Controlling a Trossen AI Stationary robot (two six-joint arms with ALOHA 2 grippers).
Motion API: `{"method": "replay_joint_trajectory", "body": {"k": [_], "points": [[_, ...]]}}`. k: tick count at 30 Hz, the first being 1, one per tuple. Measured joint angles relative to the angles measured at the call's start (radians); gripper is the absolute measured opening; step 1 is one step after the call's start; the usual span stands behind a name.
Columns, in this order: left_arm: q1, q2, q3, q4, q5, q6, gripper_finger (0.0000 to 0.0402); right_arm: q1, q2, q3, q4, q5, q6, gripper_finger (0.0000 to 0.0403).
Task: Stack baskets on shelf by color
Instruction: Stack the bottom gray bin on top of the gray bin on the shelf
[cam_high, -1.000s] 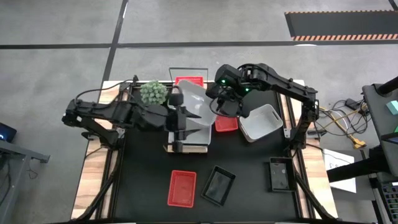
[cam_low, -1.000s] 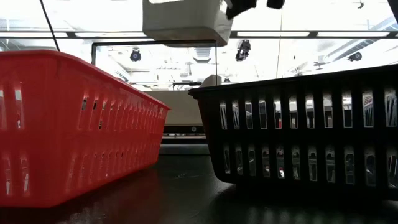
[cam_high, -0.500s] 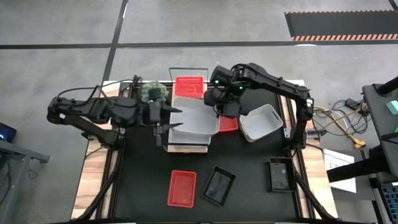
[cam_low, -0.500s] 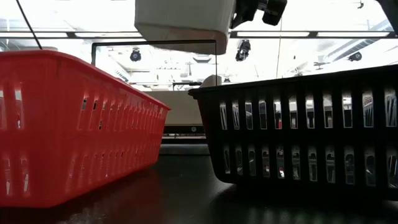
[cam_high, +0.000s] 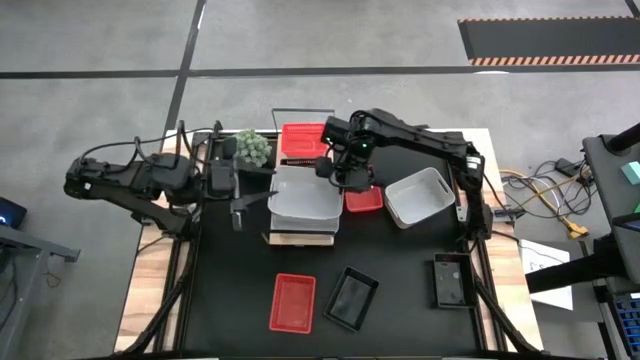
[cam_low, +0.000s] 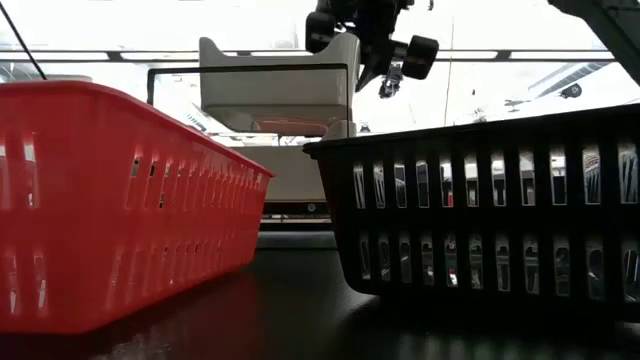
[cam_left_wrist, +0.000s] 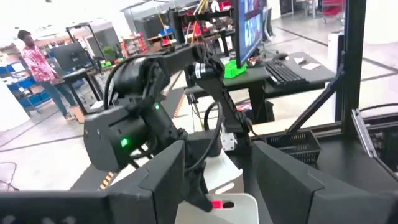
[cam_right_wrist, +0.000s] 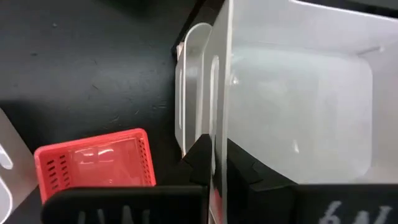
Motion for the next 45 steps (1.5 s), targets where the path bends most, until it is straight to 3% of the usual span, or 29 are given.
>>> {"method": "replay_joint_trajectory", "body": {"k": [18,45], "points": [[0.000,-0.020,-0.031,0.029,0.001,0.026,0.0173,-0.003,0.060,0.001,0.018,-0.036,-0.015,0.0008],[0.000,-0.018,-0.045,0.027,-0.010,0.020,0.0173,0.044,0.054,-0.001,0.007,-0.032,-0.014,0.0008]]}}
